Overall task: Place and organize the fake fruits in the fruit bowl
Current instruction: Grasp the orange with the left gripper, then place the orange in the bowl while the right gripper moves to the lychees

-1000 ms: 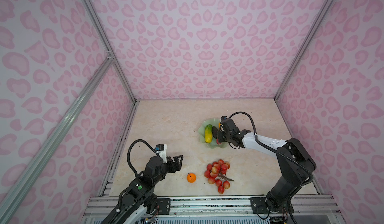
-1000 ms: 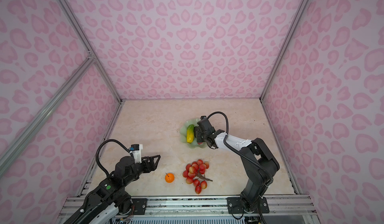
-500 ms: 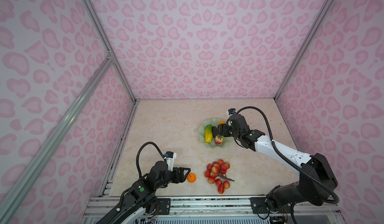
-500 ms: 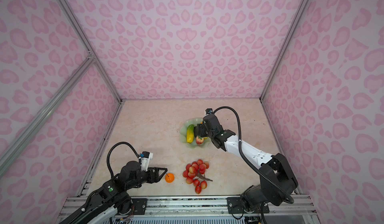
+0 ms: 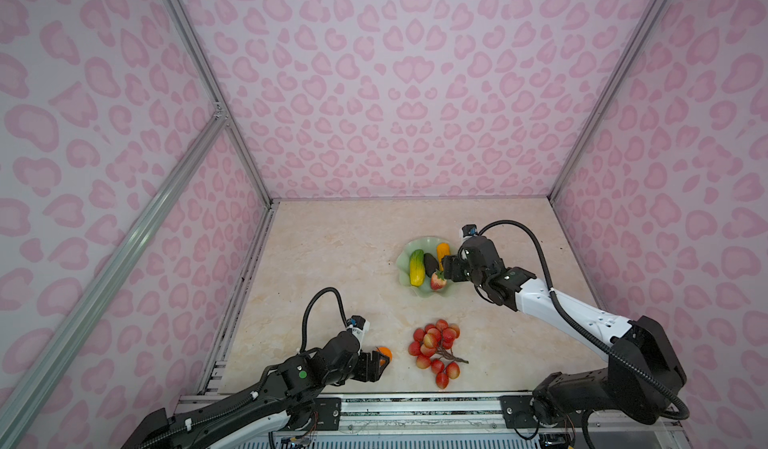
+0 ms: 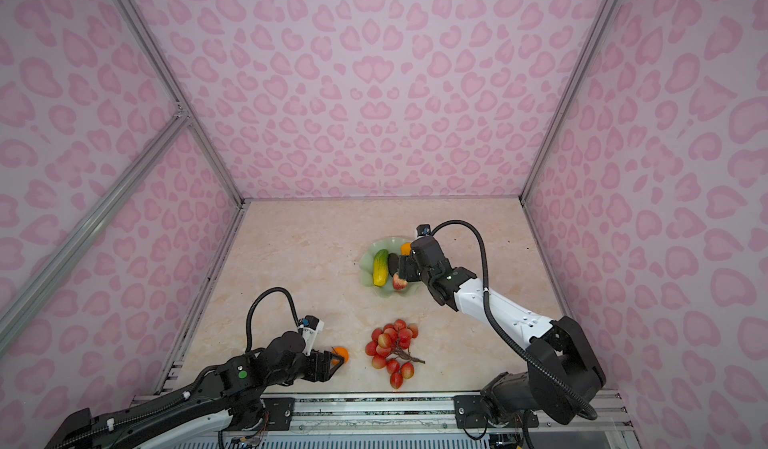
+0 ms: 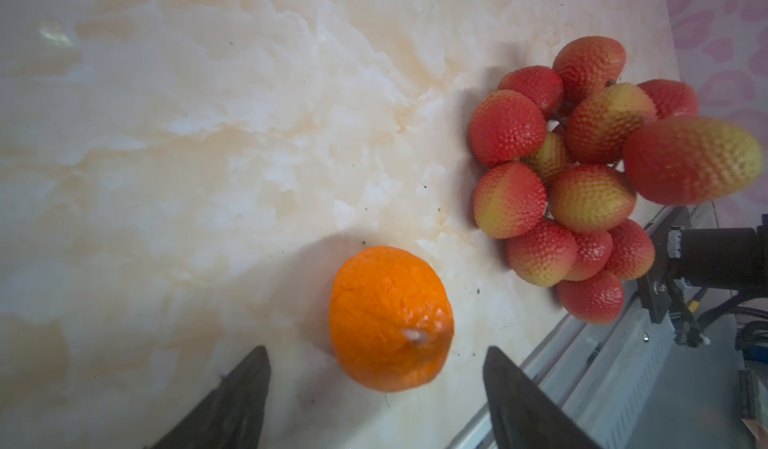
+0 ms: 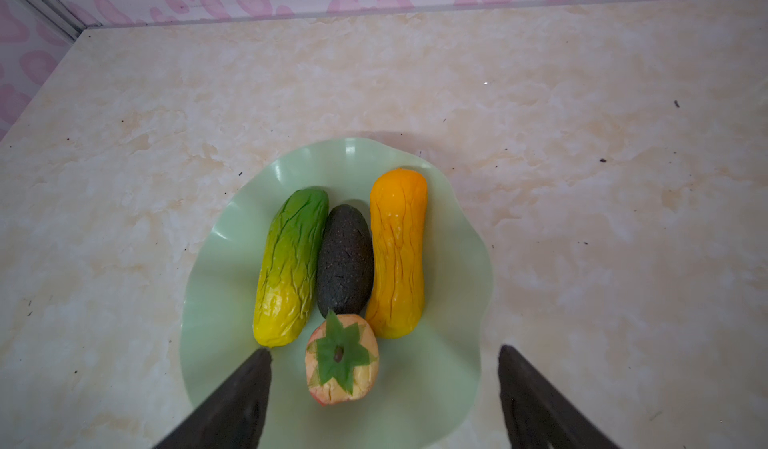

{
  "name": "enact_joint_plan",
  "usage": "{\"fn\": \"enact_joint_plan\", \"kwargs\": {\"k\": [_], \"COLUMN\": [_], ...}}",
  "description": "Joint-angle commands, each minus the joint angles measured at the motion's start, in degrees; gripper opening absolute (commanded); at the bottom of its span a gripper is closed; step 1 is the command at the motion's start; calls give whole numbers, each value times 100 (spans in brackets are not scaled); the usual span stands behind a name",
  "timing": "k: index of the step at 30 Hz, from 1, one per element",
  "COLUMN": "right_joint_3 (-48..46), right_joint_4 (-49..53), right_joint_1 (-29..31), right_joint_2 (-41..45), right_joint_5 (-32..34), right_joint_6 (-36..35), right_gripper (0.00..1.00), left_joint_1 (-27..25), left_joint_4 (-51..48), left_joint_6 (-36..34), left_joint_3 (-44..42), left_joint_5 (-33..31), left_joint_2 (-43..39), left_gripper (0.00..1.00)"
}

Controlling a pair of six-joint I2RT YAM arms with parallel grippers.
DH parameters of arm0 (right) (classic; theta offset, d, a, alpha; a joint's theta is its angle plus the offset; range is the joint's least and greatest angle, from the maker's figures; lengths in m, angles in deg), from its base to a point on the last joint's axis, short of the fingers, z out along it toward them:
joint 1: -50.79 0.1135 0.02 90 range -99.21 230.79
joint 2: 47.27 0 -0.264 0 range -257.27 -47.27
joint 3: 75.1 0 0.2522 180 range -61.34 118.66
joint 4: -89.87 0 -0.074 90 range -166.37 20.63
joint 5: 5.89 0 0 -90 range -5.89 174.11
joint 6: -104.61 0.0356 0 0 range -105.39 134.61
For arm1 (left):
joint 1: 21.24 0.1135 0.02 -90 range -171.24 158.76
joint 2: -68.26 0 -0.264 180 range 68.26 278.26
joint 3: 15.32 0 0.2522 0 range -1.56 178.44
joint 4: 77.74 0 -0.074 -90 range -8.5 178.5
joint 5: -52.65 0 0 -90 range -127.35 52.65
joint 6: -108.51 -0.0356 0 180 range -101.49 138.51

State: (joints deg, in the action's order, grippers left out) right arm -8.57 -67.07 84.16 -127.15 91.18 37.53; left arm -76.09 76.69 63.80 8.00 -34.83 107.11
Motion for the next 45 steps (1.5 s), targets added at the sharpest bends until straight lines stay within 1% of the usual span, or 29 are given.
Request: {"fn": "enact_joint_plan", "kwargs": {"k": [1, 5, 10, 13, 15, 17, 20, 23, 26, 28, 31, 37, 42, 44, 45], "right_joint_3": [-62, -93, -250, -351, -409, -466, -505, -529, -599, -727, -967, -1438, -1700, -1764, -1796], "right_joint_4": [2, 19, -24, -34, -51, -66, -43, 17, 138, 199, 333, 671, 1012, 1285, 1362], "right_joint_1": [-5, -5, -32, -65, -84, -106, -137, -155, -164, -158, -152, -129, -68, 11, 72], "right_joint_2": [47, 138, 252, 330, 375, 453, 538, 586, 694, 824, 971, 1510, 1914, 2059, 2137], "right_joint_5": [79, 65, 78, 58, 44, 23, -9, -42, -132, -245, -437, -642, -778, -805, -807], "right_joint_6": [-2, 3, 19, 28, 26, 29, 47, -9, 27, 102, 123, 282, 360, 397, 406], "right_gripper": [83, 83, 83, 83, 83, 83, 83, 82, 82, 81, 80, 78, 77, 77, 77], "left_joint_1": [-8, -8, -17, -17, -10, 32, 376, 785, 1049, 1225, 1434, 1521, 1530, 1530, 1530], "left_joint_4": [560, 978, 1267, 1277, 1091, 853, 814, 918, 951, 1021, 1141, 1096, 1129, 1124, 1135], "left_joint_6": [-97, -164, -223, -302, -510, -894, -1462, -2007, -2497, -2692, -2819, -2917, -2809, -2742, -2722], "left_joint_3": [145, 295, 420, 588, 847, 1261, 1911, 2576, 3332, 3765, 4339, 5181, 5410, 5484, 5494], "left_joint_5": [-227, -137, -17, -32, -198, -374, -229, 35, 207, 445, 793, 1132, 1212, 1272, 1277], "left_joint_2": [331, 912, 1577, 1674, 1636, 1632, 1887, 2483, 3215, 3737, 4499, 5749, 6315, 6462, 6492], "left_gripper": [76, 69, 50, 42, 42, 42, 42, 42, 42, 42, 40, 39, 39, 42, 46]}}
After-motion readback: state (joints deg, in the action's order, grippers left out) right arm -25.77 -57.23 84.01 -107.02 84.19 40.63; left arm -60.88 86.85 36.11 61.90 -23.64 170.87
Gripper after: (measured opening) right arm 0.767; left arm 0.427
